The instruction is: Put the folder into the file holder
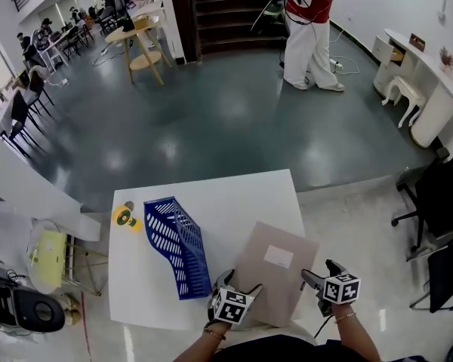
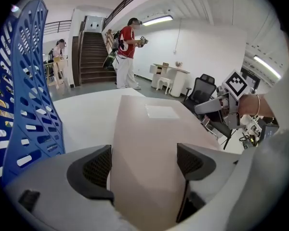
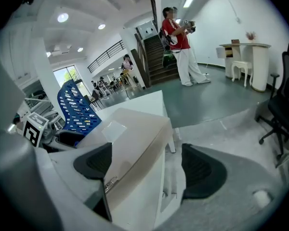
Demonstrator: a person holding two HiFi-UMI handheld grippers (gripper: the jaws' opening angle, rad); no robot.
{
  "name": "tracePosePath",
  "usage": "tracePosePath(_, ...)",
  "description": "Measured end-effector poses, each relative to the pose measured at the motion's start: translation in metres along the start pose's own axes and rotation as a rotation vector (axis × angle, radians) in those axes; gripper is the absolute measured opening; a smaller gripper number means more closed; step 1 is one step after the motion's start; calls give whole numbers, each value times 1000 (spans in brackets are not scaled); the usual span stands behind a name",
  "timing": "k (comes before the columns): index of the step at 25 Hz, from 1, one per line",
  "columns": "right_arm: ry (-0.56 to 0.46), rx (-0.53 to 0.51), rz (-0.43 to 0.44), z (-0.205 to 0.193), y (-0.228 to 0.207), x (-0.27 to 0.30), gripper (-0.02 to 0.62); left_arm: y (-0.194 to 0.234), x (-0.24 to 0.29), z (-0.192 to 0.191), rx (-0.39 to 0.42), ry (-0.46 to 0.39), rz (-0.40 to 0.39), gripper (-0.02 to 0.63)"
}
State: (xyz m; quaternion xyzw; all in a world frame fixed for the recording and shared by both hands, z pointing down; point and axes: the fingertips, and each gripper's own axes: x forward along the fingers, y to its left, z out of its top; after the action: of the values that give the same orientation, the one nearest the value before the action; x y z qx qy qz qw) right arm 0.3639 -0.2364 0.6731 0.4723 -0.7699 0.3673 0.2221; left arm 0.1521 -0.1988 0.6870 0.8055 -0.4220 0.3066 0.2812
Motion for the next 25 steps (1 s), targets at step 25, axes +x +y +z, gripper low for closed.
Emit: tracePosePath(25,-50,555,767,17,-47,51,448,-52,62,40,-8,-26,-48,420)
